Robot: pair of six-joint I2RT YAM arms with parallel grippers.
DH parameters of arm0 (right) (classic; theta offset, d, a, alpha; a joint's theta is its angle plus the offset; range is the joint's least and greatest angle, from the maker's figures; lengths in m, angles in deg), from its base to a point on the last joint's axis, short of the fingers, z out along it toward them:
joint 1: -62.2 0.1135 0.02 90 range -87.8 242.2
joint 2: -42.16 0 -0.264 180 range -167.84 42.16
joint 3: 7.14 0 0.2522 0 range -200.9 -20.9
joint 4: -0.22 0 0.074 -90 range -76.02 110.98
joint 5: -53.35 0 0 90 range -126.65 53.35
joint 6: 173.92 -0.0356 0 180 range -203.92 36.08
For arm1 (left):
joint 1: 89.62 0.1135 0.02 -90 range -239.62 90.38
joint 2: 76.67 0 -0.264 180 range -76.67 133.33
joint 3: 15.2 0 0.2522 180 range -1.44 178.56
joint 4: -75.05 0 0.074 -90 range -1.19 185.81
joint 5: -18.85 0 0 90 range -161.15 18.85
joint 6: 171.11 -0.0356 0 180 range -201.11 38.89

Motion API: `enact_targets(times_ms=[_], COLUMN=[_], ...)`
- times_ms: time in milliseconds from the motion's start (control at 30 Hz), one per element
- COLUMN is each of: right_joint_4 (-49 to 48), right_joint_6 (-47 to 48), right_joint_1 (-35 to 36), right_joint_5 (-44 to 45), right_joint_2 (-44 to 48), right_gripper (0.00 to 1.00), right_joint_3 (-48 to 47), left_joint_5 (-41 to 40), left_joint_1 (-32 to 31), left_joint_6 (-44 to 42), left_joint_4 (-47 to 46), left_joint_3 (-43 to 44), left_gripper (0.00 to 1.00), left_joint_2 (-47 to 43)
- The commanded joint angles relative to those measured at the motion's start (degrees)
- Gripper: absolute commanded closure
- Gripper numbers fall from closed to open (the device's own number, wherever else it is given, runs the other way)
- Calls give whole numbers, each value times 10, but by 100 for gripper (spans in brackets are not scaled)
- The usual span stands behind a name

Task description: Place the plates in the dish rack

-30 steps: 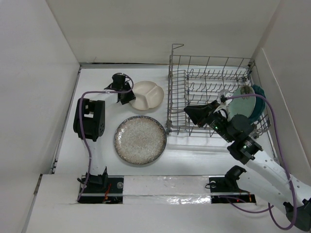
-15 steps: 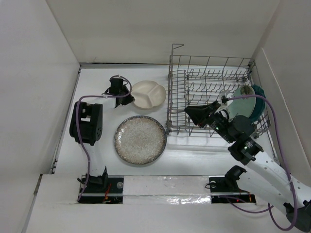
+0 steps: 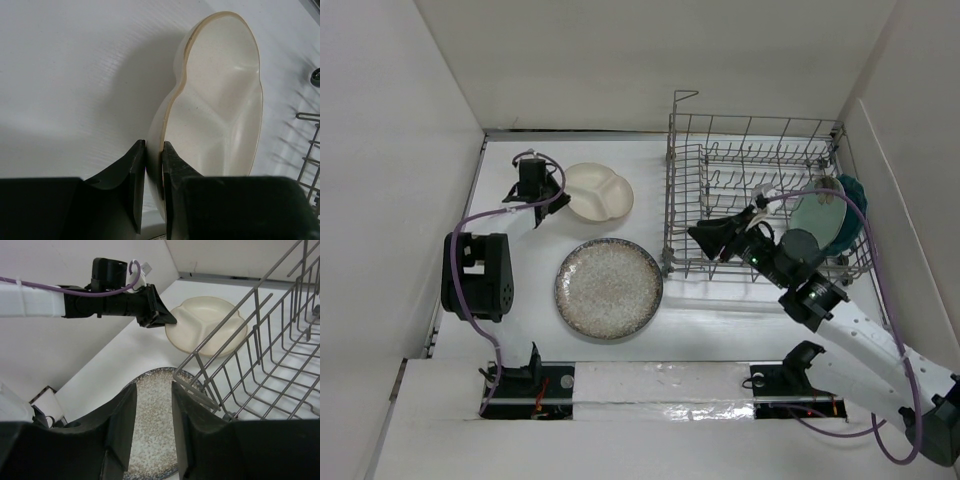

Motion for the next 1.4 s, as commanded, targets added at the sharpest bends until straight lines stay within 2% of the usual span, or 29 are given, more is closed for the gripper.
enact_targets(times_ms=[0,67,233,400,633,833,1100,1367], right_joint_4=[-25,-24,-40,-16,-16,33,40,90], right_joint_6=[9,10,2,32,41,70,52,47], right_joint_1=[-1,5,25,57,57,57,7,-52], right_joint_5=[-26,-31,-16,17,1,-3,-67,-118], right_joint_2=[-20,-40,-82,-134,-193,-279,-350,-462], right_gripper=[56,50,48,45,37,28,22,20], right_joint_3=[-26,-38,-76,-149,-217,-300,-356,-472], left_joint_5=[43,51,55,71,95,115,134,156], left_joint_1=[11,17,29,34,39,51,51,51], left_joint_6=[41,46,43,43,50,57,60,63], left_joint_4=[-126,-141,-137,-146,-156,-144,-111,-83], left_joint_3=[-5,-15,-10,-10,-8,18,73,120], left_gripper=[100,100,100,100,100,100,100,100], left_joint_2=[-82,-94,-110,-130,-144,-163,-187,-213])
